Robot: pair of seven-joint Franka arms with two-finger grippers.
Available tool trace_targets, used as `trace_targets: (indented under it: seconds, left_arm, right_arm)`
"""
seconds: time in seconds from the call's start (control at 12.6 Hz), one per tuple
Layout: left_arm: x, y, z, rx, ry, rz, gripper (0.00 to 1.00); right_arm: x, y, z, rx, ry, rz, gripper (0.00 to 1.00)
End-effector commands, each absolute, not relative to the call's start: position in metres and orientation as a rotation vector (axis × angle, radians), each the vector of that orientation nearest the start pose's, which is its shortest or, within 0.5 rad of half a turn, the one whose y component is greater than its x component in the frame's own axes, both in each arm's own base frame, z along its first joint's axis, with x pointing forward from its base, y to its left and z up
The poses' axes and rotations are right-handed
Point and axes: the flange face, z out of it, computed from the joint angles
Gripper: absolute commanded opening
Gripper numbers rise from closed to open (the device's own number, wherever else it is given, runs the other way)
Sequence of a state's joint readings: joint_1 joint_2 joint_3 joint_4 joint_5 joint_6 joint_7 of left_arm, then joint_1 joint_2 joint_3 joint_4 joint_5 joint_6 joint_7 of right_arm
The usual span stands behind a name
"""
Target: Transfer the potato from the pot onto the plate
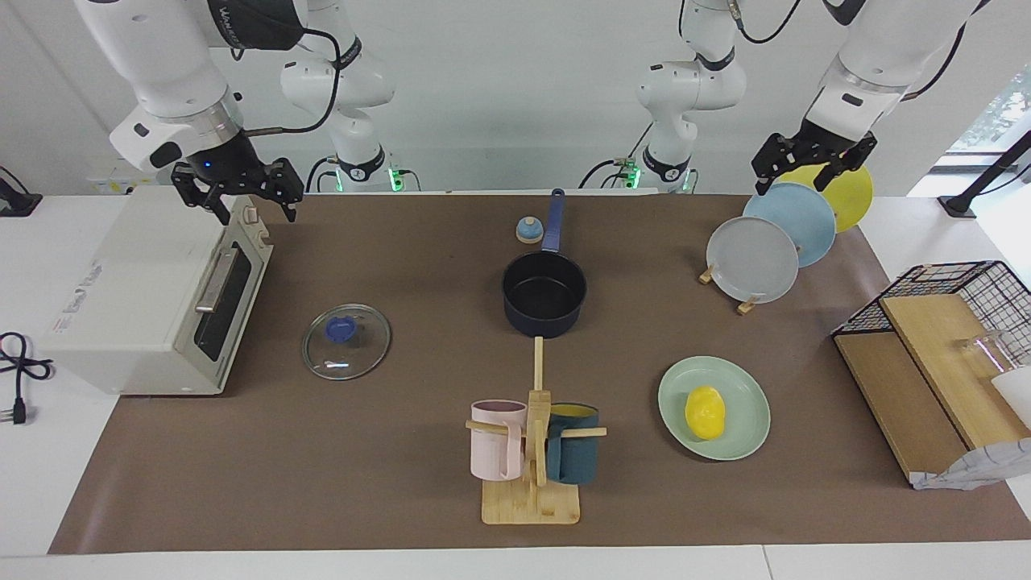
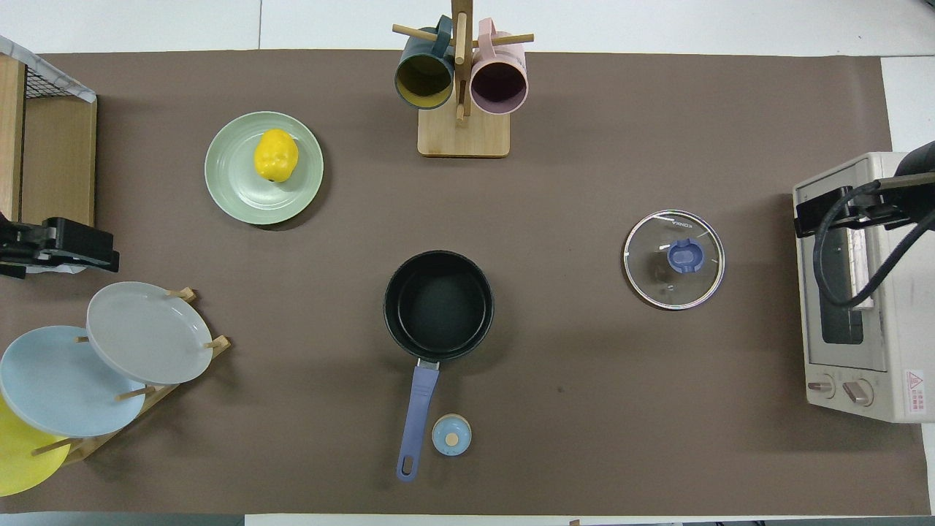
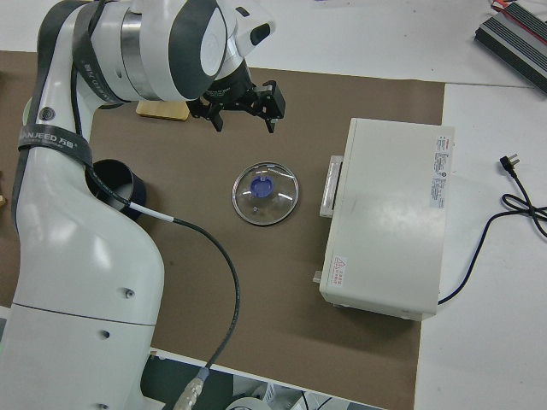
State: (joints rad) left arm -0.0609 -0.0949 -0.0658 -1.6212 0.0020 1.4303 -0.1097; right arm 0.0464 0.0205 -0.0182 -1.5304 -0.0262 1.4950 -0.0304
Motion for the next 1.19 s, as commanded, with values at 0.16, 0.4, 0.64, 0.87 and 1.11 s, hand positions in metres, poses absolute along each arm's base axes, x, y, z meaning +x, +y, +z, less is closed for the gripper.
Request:
trace_targets:
  seconds: [0.16,0.4,0.64,0.87,1.11]
  left_arm:
    - [0.529,-0.071,0.648,-3.124,0.049,-0.003,1.0]
    - [0.535,-0.07,0.658,-3.124,0.046,0.038,1.0]
    - [0.538,-0.074,0.64,-3.13,0.031,0.044,1.0]
    - [0.537,-0.073,0.642,-3.132,0.033,0.039,1.0]
    - [0.537,-0.073,0.643,-3.145,0.037,0.037,1.0]
  right_arm:
    - [0.556,0.006,0.615,-3.156,-0.058,0.051,1.0]
    - [0.557,0.013,0.618,-3.157,-0.075,0.046,1.0]
    - [0.556,0.013,0.619,-3.157,-0.08,0.039,1.0]
    - [0.556,0.014,0.619,-3.157,-0.082,0.039,1.0]
    - [0.556,0.014,0.621,-3.157,-0.082,0.031,1.0]
